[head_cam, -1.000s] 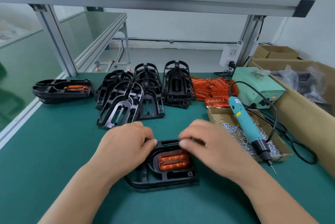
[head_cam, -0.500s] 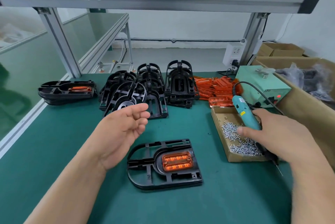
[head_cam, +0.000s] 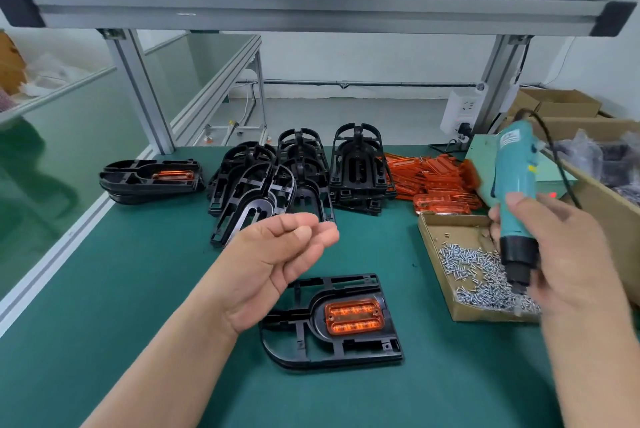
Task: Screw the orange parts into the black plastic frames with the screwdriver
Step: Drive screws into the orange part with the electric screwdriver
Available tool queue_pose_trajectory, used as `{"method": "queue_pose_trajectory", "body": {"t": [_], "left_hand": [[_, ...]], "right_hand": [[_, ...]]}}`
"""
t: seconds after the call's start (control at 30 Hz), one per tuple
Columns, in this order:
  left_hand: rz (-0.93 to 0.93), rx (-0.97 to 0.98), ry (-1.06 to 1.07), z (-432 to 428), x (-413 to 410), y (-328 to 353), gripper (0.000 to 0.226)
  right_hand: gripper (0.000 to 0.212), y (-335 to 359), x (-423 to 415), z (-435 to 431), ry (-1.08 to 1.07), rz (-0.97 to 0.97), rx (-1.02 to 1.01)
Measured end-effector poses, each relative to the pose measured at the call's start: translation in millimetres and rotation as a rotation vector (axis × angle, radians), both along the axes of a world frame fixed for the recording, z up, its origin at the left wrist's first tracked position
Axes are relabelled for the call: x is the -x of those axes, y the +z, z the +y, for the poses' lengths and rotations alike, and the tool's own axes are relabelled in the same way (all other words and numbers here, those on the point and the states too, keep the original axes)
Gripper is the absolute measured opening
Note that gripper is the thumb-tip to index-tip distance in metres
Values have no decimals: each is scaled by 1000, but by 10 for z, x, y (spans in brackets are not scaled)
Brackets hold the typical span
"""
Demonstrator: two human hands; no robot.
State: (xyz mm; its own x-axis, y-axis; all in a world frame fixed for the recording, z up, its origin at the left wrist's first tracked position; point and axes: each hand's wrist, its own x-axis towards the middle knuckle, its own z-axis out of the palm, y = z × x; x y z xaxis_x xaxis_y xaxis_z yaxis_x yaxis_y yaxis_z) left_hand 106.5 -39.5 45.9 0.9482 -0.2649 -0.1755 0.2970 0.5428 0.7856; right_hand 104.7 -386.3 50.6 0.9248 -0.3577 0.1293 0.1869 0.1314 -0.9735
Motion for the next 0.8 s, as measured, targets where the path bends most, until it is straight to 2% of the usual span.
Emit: {"method": "queue_pose_trajectory", "body": {"t": [0.07, 0.17, 0.27, 0.43, 0.8], "left_hand": [[-26, -88, 0, -46, 22, 1, 30], [-83, -250, -24, -109, 58, 15, 21], [-77, -282, -60, -139, 71, 9, 26], [-14, -149, -198, -82, 61, -22, 29], [-98, -384, -164, -150, 128, 43, 16]], "right_hand": [[10, 11, -34, 210, 64, -11, -222], [16, 24, -83, 490, 176, -7, -430], [7, 21, -104, 700, 192, 23, -526], [4, 33, -214, 963, 136, 68, -690], [38, 87, -409, 1372, 53, 8, -879]]}}
